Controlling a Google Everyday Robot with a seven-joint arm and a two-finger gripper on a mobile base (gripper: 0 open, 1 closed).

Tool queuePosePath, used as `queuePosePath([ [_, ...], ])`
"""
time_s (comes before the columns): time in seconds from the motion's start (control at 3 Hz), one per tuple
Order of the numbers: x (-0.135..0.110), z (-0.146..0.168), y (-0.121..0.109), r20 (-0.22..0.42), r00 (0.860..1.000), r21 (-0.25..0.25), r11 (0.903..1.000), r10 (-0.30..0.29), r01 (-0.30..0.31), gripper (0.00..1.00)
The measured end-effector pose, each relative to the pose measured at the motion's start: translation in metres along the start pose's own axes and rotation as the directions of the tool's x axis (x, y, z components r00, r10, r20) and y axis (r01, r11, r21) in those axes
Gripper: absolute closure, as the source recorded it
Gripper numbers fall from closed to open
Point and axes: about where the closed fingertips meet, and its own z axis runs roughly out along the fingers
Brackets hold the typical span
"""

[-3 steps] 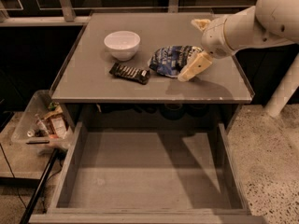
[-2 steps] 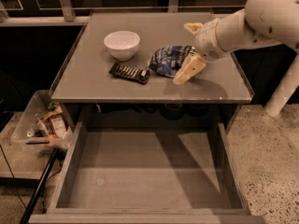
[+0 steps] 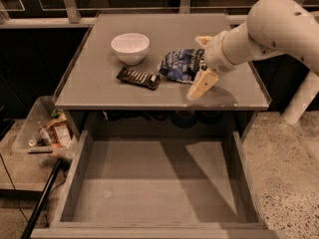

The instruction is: Place blue chip bag into top drawer

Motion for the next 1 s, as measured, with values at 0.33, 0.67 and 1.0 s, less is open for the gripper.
queuePosePath([
  [0.33, 0.0107, 0.0000, -0.0016, -0.022, 1.000, 0.013, 0.9999, 0.007, -0.007, 0.00],
  [0.67, 0.0177, -0.0005, -0.0049, -0.041, 0.999, 0.034, 0.9992, 0.024, -0.022, 0.00],
  [1.0, 0.0177, -0.0004, -0.0049, -0.041, 0.999, 0.034, 0.9992, 0.024, -0.023, 0.19],
])
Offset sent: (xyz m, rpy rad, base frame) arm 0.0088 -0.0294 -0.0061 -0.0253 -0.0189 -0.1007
